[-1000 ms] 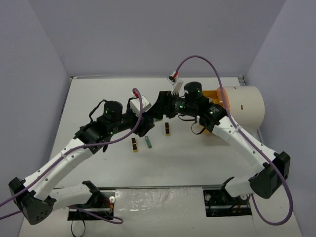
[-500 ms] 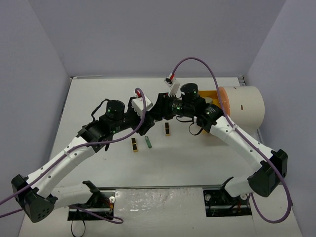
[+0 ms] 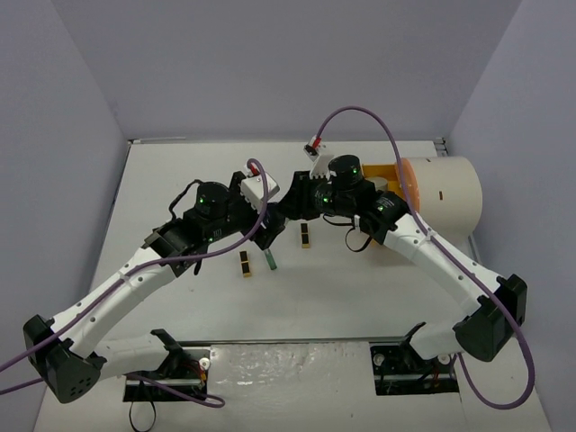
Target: Organize the makeup
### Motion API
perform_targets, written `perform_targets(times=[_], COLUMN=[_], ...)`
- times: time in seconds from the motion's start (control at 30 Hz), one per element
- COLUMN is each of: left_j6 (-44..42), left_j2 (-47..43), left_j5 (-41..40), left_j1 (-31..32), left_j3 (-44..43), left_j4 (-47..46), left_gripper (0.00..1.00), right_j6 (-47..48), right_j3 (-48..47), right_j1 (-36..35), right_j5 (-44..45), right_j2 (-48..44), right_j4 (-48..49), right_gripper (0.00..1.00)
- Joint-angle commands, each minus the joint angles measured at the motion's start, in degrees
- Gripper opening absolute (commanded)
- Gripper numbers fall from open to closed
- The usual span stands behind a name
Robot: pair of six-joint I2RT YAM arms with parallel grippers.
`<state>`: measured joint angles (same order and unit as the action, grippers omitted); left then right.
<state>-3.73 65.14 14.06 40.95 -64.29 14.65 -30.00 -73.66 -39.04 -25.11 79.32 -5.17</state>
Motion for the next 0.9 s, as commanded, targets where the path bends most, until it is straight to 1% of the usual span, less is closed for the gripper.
perform_targets(times=[0.0,0.13,0.23,0.3,0.37,0.47,0.6,0.67,0.8,0.87], left_j6=[1.6,3.0,5.6,6.7,9.0,13.0,16.2,16.6,17.1,17.1], left_j2=[-1.1,-1.8,-2.6,-2.6,-2.1,-0.9,1.8,2.1,1.8,1.9], left_j5=[-3.4,-6.1,-9.2,-11.9,-12.8,-13.0,-15.2,-15.9,-16.2,-16.2], left_j1=[0.1,-0.1,-0.9,-1.9,-4.9,-11.3,-18.7,-20.9,-22.0,-22.3], left_j3=[-2.4,-1.3,0.2,0.4,0.3,-0.2,-1.1,-0.7,2.4,3.6], left_j4=[-4.4,-4.1,-3.6,-2.2,0.4,4.8,11.0,11.5,9.4,8.9], left_gripper=[0.97,0.97,0.97,0.97,0.97,0.97,0.97,0.97,0.97,0.97], right_j6=[4.0,6.9,9.4,10.9,12.8,14.7,15.4,15.6,16.1,16.3], right_j3=[-0.5,-0.8,-0.6,-0.2,0.4,1.3,2.4,3.0,3.8,3.9], right_j1=[0.8,3.4,7.6,9.7,12.2,13.6,14.8,15.6,18.4,19.6], right_j5=[12.1,20.8,29.9,33.0,37.8,45.0,50.1,51.5,50.9,49.2], right_j2=[-5.7,-8.7,-10.9,-11.8,-12.3,-11.9,-10.5,-9.7,-7.0,-6.0], right_j4=[-1.9,-6.5,-10.4,-12.3,-14.3,-16.5,-17.2,-17.2,-17.3,-17.1], right_gripper=[0.0,0.0,0.0,0.0,0.0,0.0,0.0,0.0,0.0,0.0])
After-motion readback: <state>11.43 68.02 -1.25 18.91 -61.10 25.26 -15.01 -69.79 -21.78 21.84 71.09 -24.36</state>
